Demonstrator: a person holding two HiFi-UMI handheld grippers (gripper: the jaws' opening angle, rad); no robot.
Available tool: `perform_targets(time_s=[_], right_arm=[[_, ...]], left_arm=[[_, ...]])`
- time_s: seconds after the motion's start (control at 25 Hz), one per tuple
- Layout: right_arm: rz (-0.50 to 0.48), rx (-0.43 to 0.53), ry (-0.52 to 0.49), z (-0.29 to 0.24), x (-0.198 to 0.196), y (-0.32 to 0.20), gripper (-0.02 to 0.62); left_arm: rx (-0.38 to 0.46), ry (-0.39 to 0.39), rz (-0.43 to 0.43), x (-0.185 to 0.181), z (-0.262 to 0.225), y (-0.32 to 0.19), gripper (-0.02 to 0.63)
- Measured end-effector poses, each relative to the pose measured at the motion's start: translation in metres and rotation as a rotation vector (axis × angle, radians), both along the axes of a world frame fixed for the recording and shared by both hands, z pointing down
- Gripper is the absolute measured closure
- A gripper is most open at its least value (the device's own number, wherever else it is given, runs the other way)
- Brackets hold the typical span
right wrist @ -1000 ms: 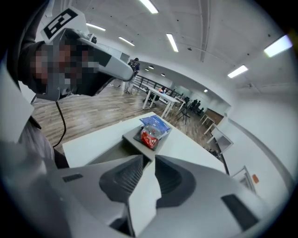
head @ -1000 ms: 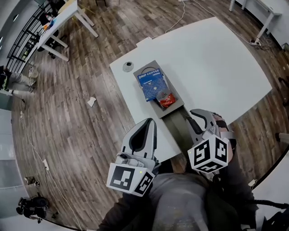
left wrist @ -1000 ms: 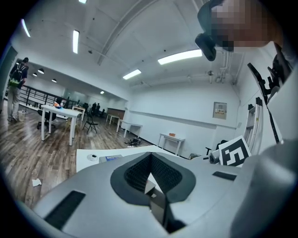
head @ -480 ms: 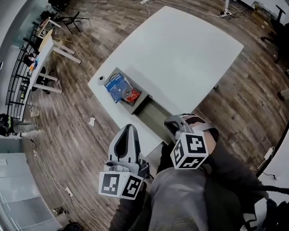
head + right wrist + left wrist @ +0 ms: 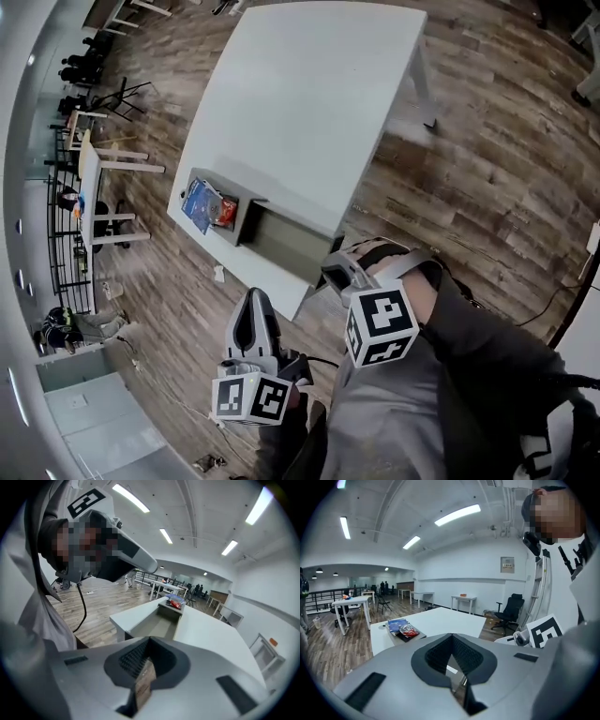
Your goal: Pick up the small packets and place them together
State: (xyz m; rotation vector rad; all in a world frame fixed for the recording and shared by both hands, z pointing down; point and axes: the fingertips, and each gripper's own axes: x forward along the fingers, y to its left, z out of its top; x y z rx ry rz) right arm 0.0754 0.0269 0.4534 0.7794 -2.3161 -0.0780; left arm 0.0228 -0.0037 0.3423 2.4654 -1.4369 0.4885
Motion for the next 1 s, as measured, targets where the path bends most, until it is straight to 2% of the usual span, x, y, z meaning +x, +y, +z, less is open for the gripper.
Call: perform_targets(time_s=[0.2, 0.32, 0.52, 0.64, 0.72, 0.8, 0.88, 1.0], right_arm=[[0.024, 0.026, 0.013, -0.007, 0.019, 0.005, 0.589], [0.053, 0.089, -0.021, -0.031, 0.026, -0.001, 0.588], [0.128, 0.299, -0.240, -0.124, 0.029, -0.026, 0.589], [0.129, 0.378, -0.436, -0.181, 0.021, -0.037, 0.589], [0.142, 0.362, -0.632, -0.218, 0.016, -0.042, 0.589], [0.155, 0.285, -0.770, -0.242, 0.015, -0.041, 0.589], [0.123, 0.238, -0.804, -0.249, 0.014, -0.034, 0.589], [0.089, 0.186, -0.808, -0.234, 0.005, -0.027, 0.589]], left_arm=[[0.033, 0.020, 0.040, 0.026, -0.010, 0.008, 0.603], [0.051, 0.055, 0.037, 0.030, -0.020, 0.013, 0.603], [0.167, 0.110, 0.045, 0.028, -0.064, 0.010, 0.603], [0.264, 0.138, 0.036, 0.022, -0.097, 0.000, 0.603], [0.342, 0.145, 0.020, 0.016, -0.122, -0.007, 0.603], [0.411, 0.140, -0.004, 0.014, -0.144, -0.010, 0.603], [0.438, 0.144, -0.033, 0.015, -0.152, -0.007, 0.603], [0.408, 0.154, -0.059, 0.015, -0.132, -0.002, 0.603]])
